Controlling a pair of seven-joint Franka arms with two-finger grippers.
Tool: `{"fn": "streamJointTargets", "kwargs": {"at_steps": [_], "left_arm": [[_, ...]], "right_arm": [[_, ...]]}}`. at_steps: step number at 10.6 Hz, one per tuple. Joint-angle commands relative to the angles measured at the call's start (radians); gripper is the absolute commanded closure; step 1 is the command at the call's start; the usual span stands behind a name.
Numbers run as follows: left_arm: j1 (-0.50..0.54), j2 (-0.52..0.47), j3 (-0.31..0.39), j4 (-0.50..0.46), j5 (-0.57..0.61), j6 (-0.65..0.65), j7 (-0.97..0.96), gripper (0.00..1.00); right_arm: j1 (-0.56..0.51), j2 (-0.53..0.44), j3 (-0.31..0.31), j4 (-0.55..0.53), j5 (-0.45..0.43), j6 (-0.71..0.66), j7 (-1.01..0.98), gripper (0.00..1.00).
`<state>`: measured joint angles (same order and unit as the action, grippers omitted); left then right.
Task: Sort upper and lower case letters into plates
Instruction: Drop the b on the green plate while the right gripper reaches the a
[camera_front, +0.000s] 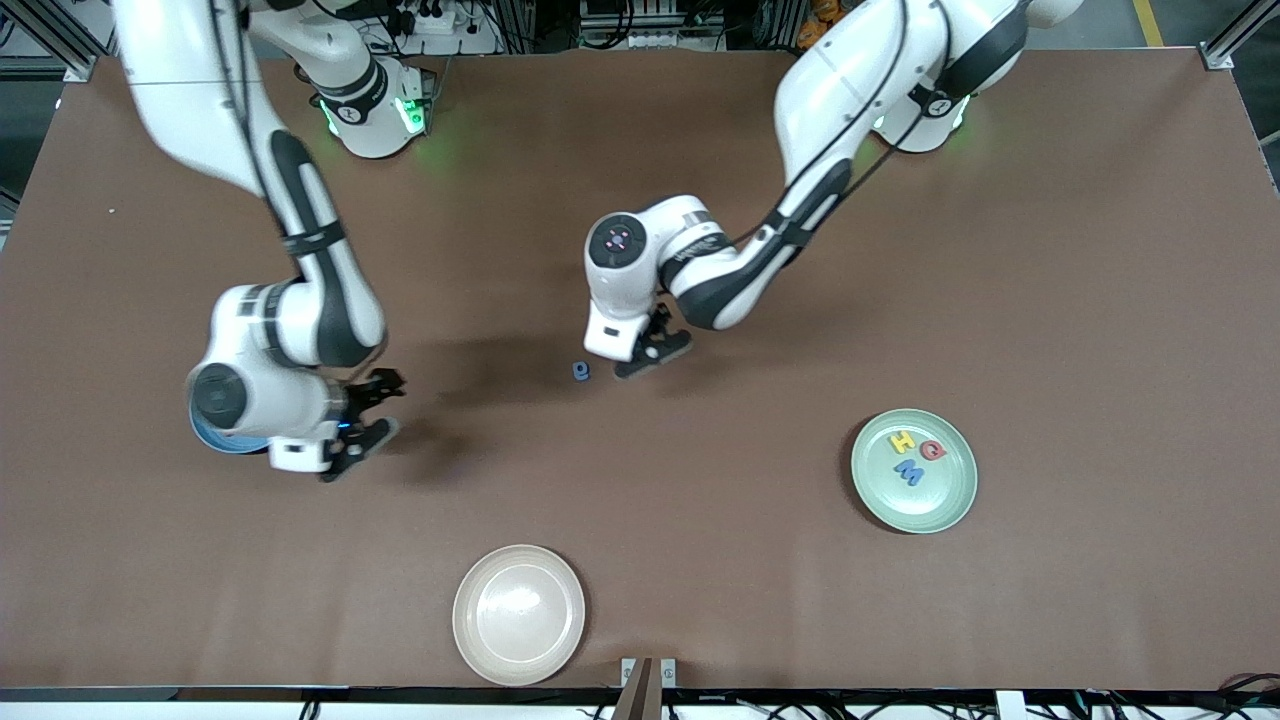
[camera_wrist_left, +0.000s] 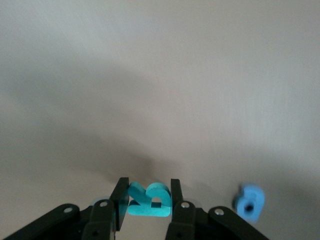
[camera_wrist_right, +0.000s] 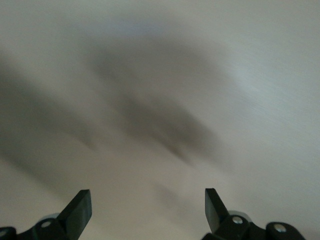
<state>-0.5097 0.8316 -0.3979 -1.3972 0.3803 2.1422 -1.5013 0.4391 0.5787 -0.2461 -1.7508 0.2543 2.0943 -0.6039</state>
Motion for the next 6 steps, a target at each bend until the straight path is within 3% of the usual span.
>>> {"fn": "streamJointTargets", "kwargs": {"at_steps": [1,6], "left_arm": [[0.109,-0.107,-0.012,-0.031,0.025,-0.106,0.128,1.0],[0.417,-0.226,-0.019,-0.146,0.012,-0.119,0.534,1.0]], "right_arm": [[0.114,-0.023,-0.005,-0.01,0.014,-0.002,0.135,0.0],[0.338,0.006,-0.006,0.014,0.013,0.11,0.511,0.0]]}}
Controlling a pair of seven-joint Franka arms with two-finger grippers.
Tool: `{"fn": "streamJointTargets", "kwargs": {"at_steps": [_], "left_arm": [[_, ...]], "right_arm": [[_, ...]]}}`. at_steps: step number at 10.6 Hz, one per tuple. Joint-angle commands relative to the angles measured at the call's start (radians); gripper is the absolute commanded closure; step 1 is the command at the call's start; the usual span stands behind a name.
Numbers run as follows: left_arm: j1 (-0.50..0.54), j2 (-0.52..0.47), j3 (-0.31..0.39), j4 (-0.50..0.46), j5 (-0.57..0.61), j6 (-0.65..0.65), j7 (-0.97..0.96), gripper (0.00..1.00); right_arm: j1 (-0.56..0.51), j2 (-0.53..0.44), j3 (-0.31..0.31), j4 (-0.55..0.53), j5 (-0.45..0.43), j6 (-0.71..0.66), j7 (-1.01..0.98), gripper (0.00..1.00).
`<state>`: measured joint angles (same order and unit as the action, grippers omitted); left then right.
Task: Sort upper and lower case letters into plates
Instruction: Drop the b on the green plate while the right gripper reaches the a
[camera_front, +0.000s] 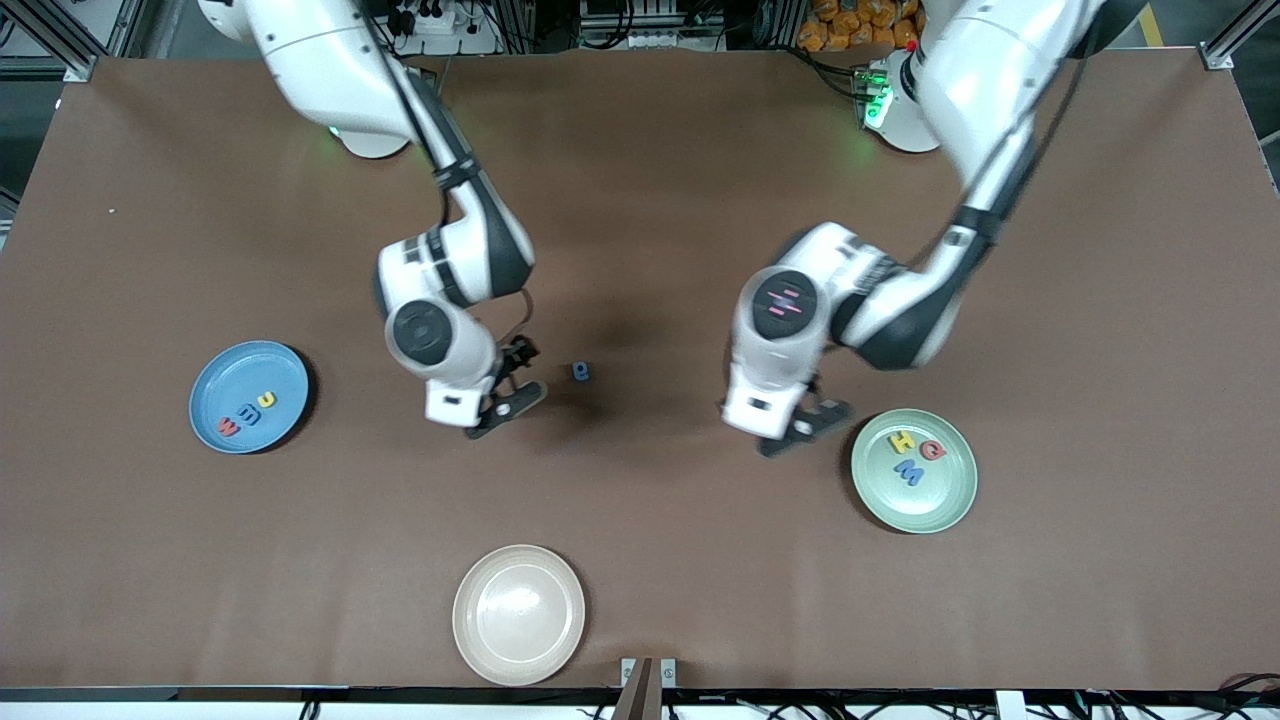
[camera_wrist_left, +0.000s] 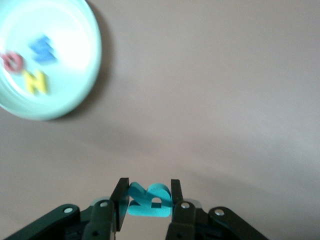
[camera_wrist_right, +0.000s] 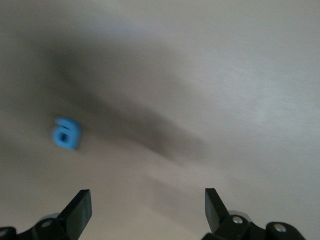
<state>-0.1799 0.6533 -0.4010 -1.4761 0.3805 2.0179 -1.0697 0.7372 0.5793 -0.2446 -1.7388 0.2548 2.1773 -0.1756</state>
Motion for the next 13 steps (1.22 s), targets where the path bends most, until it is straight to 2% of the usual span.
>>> {"fn": "streamJointTargets", "kwargs": {"at_steps": [1,3,5,7,8,10,11,12,13], "left_arm": [[0.139,-0.046,-0.016,-0.067,0.012,0.007,0.169,1.0],[0.245,-0.028,-0.016,-0.058,-0.005,0.031,0.317,1.0],[0.319,0.02,-0.015,-0.058,-0.008,0.126,0.417,1.0],[0.326,0.048,-0.009,-0.058,-0.005,0.159,0.422,1.0],[0.326,0.057,-0.006,-0.056,-0.005,0.16,0.422,1.0],[0.329,0.083,-0.004,-0.056,-0.008,0.189,0.422,0.99],[0.33,0.086,-0.002,-0.055,-0.006,0.2,0.424,0.82],[0.335,0.085,-0.002,-0.052,-0.006,0.202,0.425,0.73],[0.344,0.078,-0.002,-0.043,-0.003,0.202,0.427,0.5]], "right_arm": [[0.069,0.019,-0.008,0.001,0.012,0.042,0.126,0.0],[0.102,0.046,-0.008,0.001,0.012,0.088,0.209,0.0],[0.111,0.076,-0.007,0.002,0.014,0.136,0.249,0.0],[0.096,0.097,0.028,0.013,0.035,0.15,0.287,0.0],[0.106,0.112,0.031,0.024,0.107,0.154,0.298,0.0],[0.119,0.126,0.031,0.028,0.139,0.165,0.297,0.0],[0.12,0.128,0.03,0.028,0.139,0.165,0.297,0.0],[0.12,0.131,0.03,0.028,0.132,0.165,0.297,0.0],[0.12,0.132,0.028,0.025,0.126,0.167,0.295,0.0]]}}
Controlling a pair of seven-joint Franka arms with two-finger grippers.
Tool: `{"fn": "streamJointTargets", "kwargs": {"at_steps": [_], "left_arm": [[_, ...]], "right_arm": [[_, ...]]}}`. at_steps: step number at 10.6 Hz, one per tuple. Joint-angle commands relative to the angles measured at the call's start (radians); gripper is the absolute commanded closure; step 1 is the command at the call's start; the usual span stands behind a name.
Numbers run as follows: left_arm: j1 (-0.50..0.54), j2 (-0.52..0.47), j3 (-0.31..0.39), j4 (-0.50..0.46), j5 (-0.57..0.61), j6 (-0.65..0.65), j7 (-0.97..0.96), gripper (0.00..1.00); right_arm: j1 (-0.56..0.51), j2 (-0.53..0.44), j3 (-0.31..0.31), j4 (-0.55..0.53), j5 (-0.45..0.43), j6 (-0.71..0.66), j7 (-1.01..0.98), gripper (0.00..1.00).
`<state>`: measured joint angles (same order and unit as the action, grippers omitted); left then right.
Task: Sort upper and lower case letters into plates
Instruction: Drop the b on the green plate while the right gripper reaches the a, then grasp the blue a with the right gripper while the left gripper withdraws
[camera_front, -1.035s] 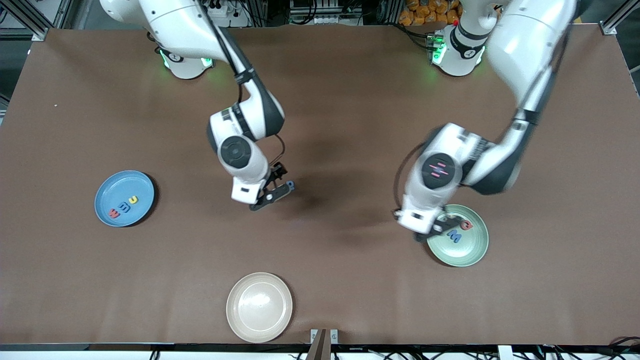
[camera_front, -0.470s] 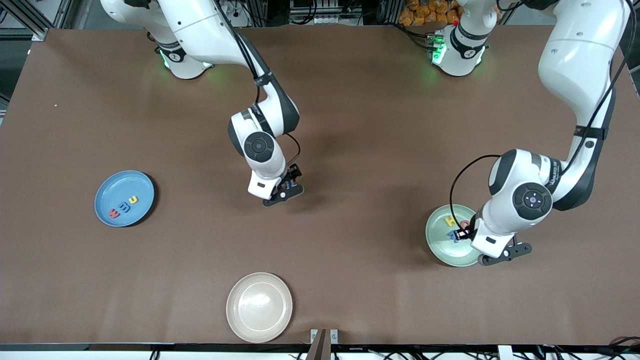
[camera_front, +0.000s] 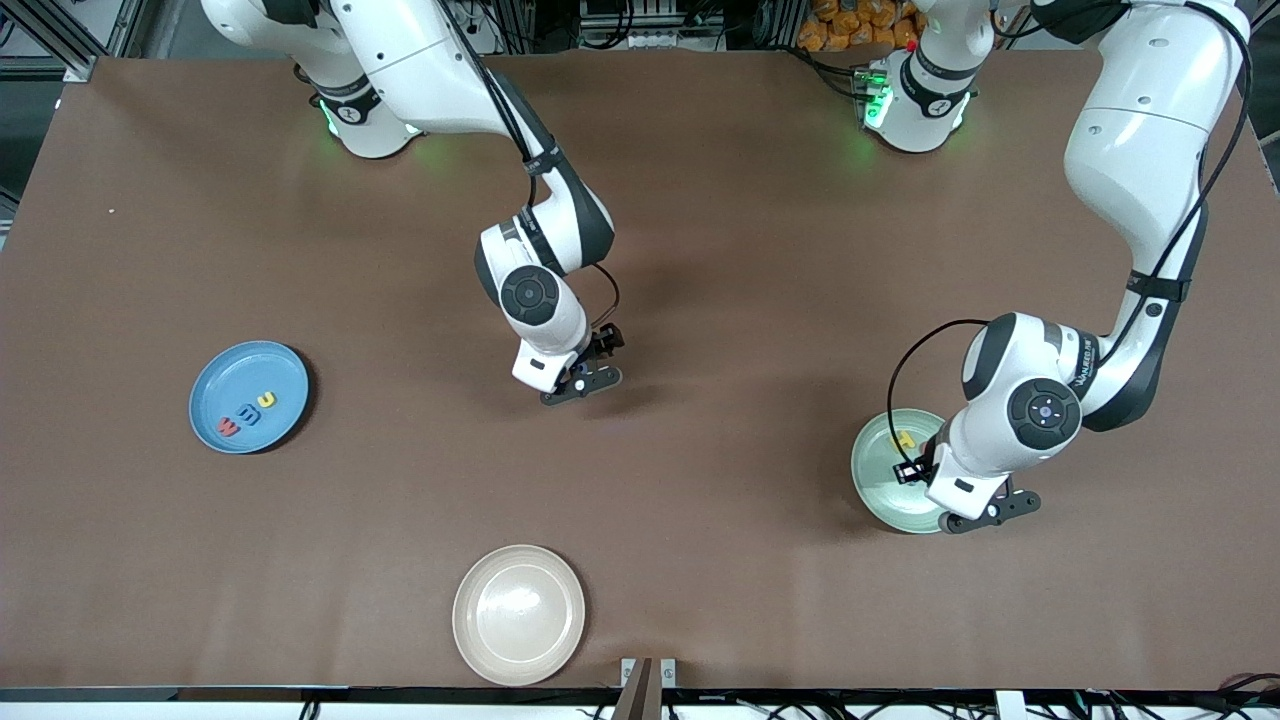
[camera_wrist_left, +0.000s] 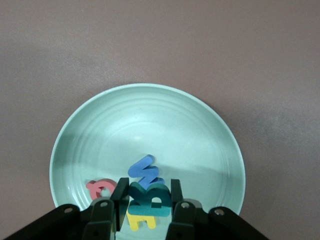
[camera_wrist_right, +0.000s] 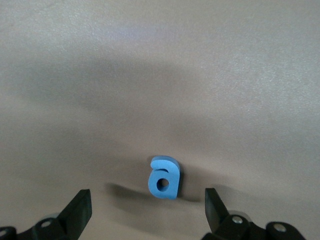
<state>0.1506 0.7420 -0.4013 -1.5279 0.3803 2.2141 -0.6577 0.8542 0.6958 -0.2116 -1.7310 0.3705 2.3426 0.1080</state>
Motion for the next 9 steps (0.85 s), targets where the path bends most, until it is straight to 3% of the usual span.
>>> {"fn": "streamJointTargets", "kwargs": {"at_steps": [1,5,8,9], "left_arm": [[0.021,-0.016,-0.002,0.009,-0.001,0.006,0.015,0.01],[0.02,-0.117,-0.014,0.011,0.002,-0.036,0.073,0.0],[0.014,-0.252,-0.022,0.011,-0.008,-0.16,0.122,0.0],[0.024,-0.298,-0.045,0.011,-0.009,-0.189,0.172,0.0]], "right_arm": [[0.003,0.018,-0.005,0.016,0.002,0.001,0.012,0.0],[0.003,0.027,-0.011,0.014,-0.022,0.03,0.054,0.0],[0.003,0.03,-0.009,0.016,-0.119,0.04,0.131,0.0],[0.002,0.03,-0.008,0.016,-0.122,0.038,0.133,0.11]]}}
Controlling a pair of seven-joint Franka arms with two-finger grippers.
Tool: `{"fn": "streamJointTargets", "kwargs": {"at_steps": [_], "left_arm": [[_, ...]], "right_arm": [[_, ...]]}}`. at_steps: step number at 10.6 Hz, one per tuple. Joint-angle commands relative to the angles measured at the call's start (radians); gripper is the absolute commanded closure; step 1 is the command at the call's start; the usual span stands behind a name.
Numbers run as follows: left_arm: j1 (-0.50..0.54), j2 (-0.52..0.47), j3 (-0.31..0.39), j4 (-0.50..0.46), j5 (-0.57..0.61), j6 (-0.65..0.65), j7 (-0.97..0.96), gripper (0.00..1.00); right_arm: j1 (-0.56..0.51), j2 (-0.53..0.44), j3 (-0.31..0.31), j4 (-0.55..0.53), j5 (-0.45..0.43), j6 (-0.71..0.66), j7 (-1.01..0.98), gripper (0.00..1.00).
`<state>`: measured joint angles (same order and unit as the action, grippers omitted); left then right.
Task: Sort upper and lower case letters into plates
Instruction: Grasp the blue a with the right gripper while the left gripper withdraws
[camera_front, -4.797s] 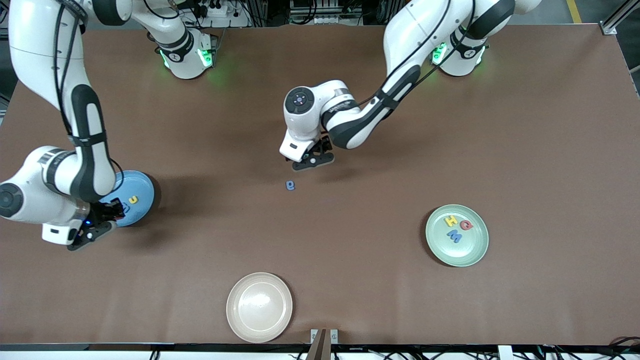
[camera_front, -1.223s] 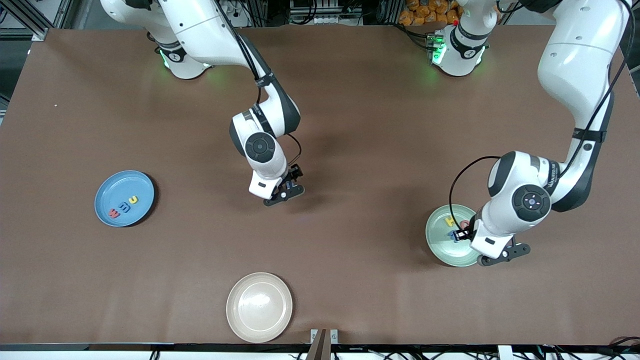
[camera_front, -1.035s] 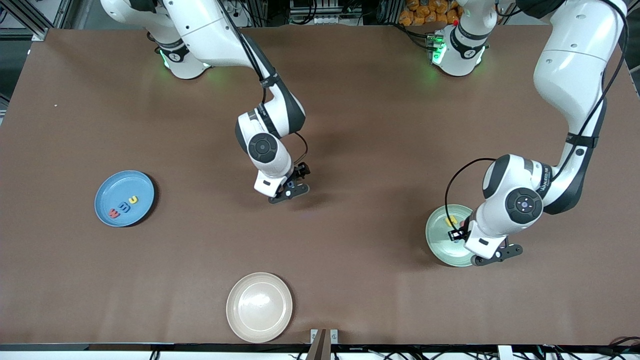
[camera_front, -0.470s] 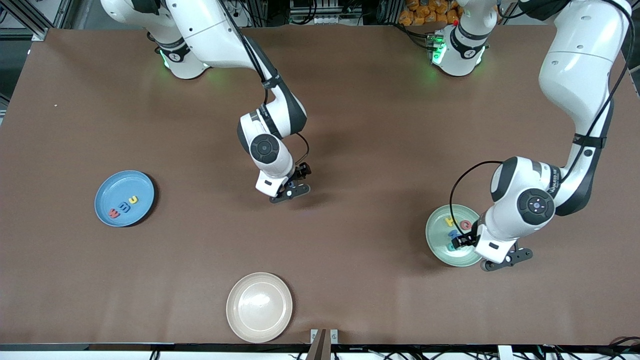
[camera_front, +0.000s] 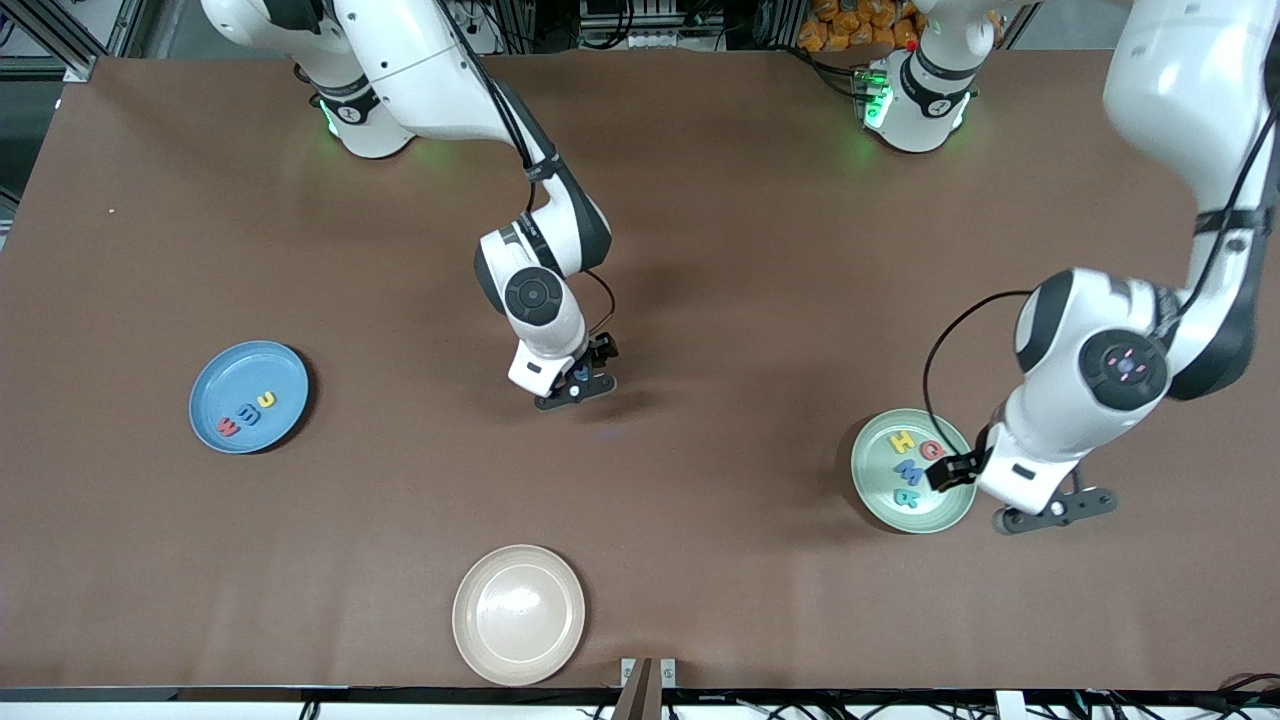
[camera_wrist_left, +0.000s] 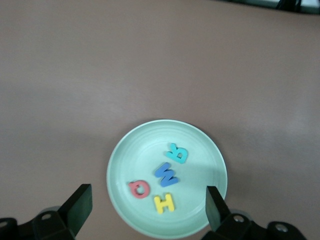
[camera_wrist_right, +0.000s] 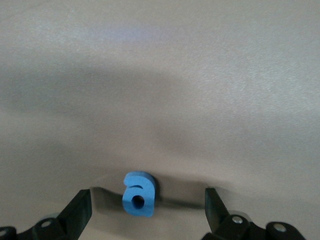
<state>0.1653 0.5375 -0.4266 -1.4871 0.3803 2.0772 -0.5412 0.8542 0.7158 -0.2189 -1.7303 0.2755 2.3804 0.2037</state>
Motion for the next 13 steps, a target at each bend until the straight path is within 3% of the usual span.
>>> {"fn": "streamJointTargets", "kwargs": {"at_steps": [1,2,3,7,9,12,13], "left_arm": [[0.014,-0.152,-0.02,-0.03,-0.032,-0.086,0.119,0.0],[0.042,-0.203,-0.023,-0.03,-0.103,-0.107,0.136,0.0],[0.057,-0.246,-0.023,-0.03,-0.177,-0.127,0.138,0.0],[0.121,-0.373,-0.021,-0.025,-0.259,-0.261,0.266,0.0],[0.145,-0.427,-0.002,-0.025,-0.381,-0.279,0.369,0.0],[-0.057,-0.481,0.243,-0.003,-0.385,-0.441,0.383,0.0],[-0.078,-0.482,0.258,0.028,-0.379,-0.503,0.401,0.0]], "right_arm": [[0.0,0.008,0.0,0.018,-0.024,-0.003,0.039,0.81],[0.0,0.007,0.0,0.018,-0.022,-0.001,0.039,1.0],[0.0,0.007,0.001,0.018,-0.022,-0.001,0.039,1.0],[-0.027,-0.012,0.001,0.018,-0.022,-0.013,0.019,1.0],[-0.07,-0.039,0.001,0.017,-0.016,-0.026,-0.026,1.0],[-0.199,-0.102,0.001,0.015,-0.016,-0.123,-0.191,1.0],[-0.24,-0.116,0.003,0.015,-0.015,-0.166,-0.281,1.0]]}}
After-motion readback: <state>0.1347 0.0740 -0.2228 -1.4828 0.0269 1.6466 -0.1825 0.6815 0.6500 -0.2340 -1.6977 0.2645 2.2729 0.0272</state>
